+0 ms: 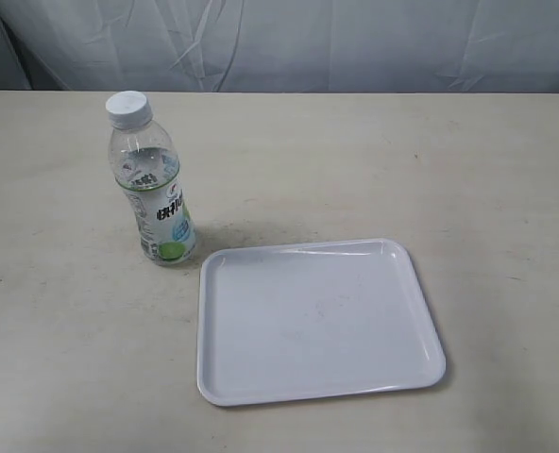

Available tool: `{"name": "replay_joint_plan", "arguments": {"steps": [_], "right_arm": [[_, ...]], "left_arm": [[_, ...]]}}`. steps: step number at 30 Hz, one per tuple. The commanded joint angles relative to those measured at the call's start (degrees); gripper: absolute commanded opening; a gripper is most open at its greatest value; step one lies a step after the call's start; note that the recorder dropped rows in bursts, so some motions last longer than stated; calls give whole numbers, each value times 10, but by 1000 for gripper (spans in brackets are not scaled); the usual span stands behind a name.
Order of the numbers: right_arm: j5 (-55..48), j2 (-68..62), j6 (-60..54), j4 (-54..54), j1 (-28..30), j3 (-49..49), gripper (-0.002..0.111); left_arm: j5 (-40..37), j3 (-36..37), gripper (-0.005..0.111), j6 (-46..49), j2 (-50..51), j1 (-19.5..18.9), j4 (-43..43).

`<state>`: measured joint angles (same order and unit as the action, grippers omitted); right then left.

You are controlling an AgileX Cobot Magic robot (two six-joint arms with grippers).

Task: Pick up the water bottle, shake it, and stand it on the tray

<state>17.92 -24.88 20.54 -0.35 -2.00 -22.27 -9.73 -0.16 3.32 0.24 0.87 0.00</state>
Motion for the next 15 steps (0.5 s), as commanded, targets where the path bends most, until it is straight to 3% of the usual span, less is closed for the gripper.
{"name": "replay_joint_plan", "arguments": {"steps": [1, 7, 15], "right_arm": [[24, -173, 42, 164, -15, -85, -1], [216, -368, 156, 370, -93, -96, -1], [267, -586, 9, 247, -262, -96, -1]], "left_arm": [[6, 2, 2, -2, -2, 4, 0], [6, 2, 2, -2, -2, 4, 0], [6, 2, 2, -2, -2, 4, 0]]}}
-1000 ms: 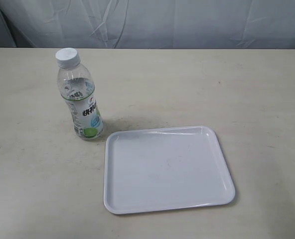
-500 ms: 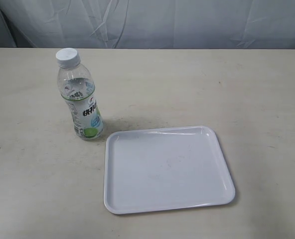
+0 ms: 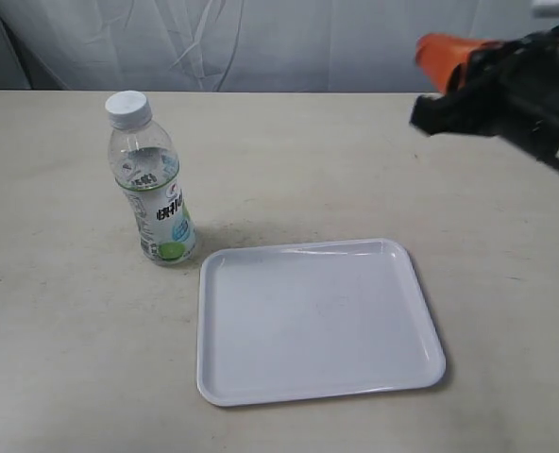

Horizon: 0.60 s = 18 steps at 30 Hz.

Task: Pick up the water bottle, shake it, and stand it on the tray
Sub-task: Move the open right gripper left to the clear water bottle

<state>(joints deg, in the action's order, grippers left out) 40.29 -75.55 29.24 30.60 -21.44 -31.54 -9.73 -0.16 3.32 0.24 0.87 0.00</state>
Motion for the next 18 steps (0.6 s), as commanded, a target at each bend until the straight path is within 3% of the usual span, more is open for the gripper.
{"name": "replay_joint_plan", "arguments": {"steps": [1, 7, 9, 11, 16, 18], "right_arm": [[59, -102, -95, -74, -85, -3, -1], [93, -209, -142, -62, -147, -62, 0], [93, -231, -142, -23, -155, -90, 9], [91, -247, -142, 21, -165, -118, 26], [48, -262, -142, -7, -193, -172, 92], [5, -263, -142, -13, -201, -195, 104]], "left_arm": [[6, 2, 2, -2, -2, 4, 0], [6, 2, 2, -2, -2, 4, 0], [6, 2, 2, -2, -2, 4, 0], [6, 2, 2, -2, -2, 4, 0], [6, 2, 2, -2, -2, 4, 0], [6, 2, 2, -2, -2, 4, 0]]}}
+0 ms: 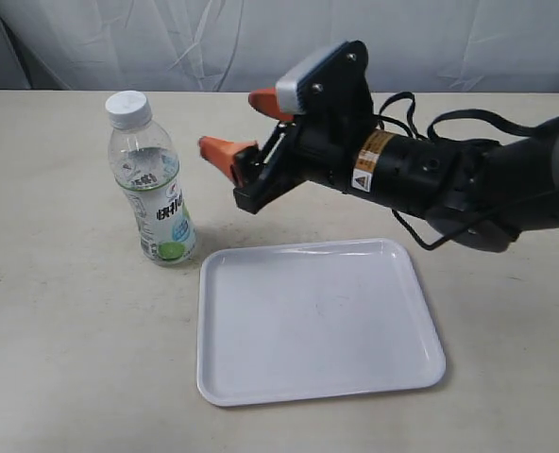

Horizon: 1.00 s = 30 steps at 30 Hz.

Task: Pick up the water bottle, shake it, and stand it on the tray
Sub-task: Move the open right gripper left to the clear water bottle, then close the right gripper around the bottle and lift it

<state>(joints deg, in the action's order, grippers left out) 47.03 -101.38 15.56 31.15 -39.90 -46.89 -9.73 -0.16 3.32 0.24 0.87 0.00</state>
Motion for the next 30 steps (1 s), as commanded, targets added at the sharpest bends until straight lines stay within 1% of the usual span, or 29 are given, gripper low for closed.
{"name": "replay_joint_plan", "arguments": {"steps": [1, 4, 11, 14, 16, 21, 30], "right_arm": [[-82, -9, -5, -17, -23, -54, 104], [-110, -22, -5, -12, -41, -86, 104], [-108, -72, -1, -13, -88, -147, 104], [-107, -98, 0, -40, -99, -162, 104], [-104, -115, 0, -58, -103, -171, 104], [-79, -158, 26, -57, -106, -192, 104], [-79, -222, 26, -57, -109, -235, 104]], "left_arm": [[6, 2, 2, -2, -2, 4, 0], [6, 2, 2, -2, -2, 4, 0], [8, 2, 2, -2, -2, 4, 0], [8, 2, 2, -2, -2, 4, 0], [8, 2, 2, -2, -2, 4, 0], [8, 2, 2, -2, -2, 4, 0], [8, 2, 2, -2, -2, 4, 0]]}}
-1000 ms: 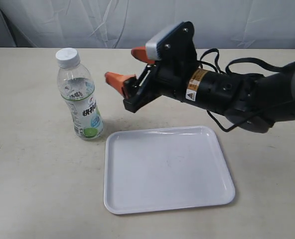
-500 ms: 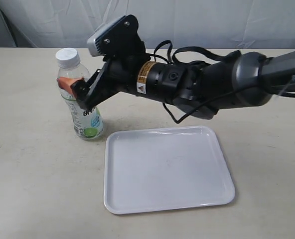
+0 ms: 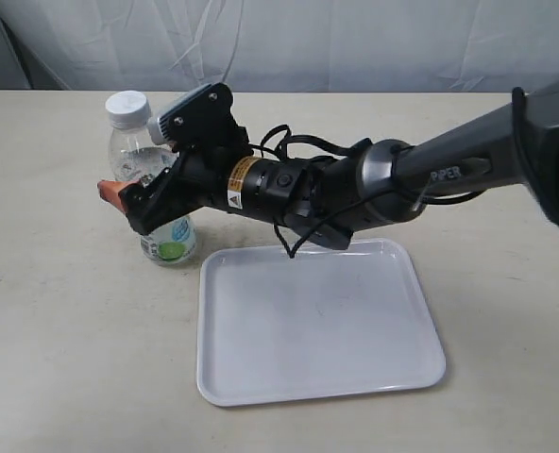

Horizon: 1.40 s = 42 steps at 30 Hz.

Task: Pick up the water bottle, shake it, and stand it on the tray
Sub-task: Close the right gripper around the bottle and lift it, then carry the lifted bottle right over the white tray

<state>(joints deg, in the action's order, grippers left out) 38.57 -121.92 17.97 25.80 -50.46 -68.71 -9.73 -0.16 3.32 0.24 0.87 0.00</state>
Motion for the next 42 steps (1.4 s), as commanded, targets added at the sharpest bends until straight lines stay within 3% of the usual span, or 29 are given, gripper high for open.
{"name": "replay_joint_plan", "arguments": {"steps": [1, 9, 10, 11, 13, 14, 15, 20, 25, 28, 30, 31, 32, 35, 42], "right_arm": [[3, -22, 2, -3, -6, -21, 104], [-47, -35, -17, -84, -30, -42, 104], [-58, -35, -30, -107, -31, -42, 96], [-63, -35, -37, -125, -32, -42, 87], [-74, -35, -41, -149, -32, -42, 43], [-79, -35, -41, -143, -33, -42, 5], [-77, -35, -29, -143, -33, -42, 3], [-122, 22, -37, -143, -32, -42, -1], [-251, 223, -152, -158, -20, -42, -1], [-312, 328, -156, -158, -20, -42, -1], [-418, 356, -145, -183, -20, 20, -1], [-414, 352, -145, -192, -20, 50, -1], [-353, 335, -143, -219, -24, 134, -1], [-214, 337, -144, -266, -40, 238, -1], [-225, 480, -215, -266, -42, 123, -1]], "left_arm": [[8, 2, 2, -2, -2, 4, 0], [8, 2, 2, -2, -2, 4, 0], [8, 2, 2, -2, -2, 4, 0], [8, 2, 2, -2, -2, 4, 0], [8, 2, 2, -2, -2, 4, 0], [8, 2, 2, -2, -2, 4, 0], [8, 2, 2, -2, -2, 4, 0], [8, 2, 2, -2, -2, 4, 0], [8, 2, 2, -2, -2, 4, 0], [8, 2, 2, -2, -2, 4, 0], [8, 2, 2, -2, -2, 4, 0], [8, 2, 2, -2, -2, 4, 0], [8, 2, 2, -2, -2, 4, 0], [8, 2, 2, -2, -2, 4, 0], [8, 2, 2, -2, -2, 4, 0]]}}
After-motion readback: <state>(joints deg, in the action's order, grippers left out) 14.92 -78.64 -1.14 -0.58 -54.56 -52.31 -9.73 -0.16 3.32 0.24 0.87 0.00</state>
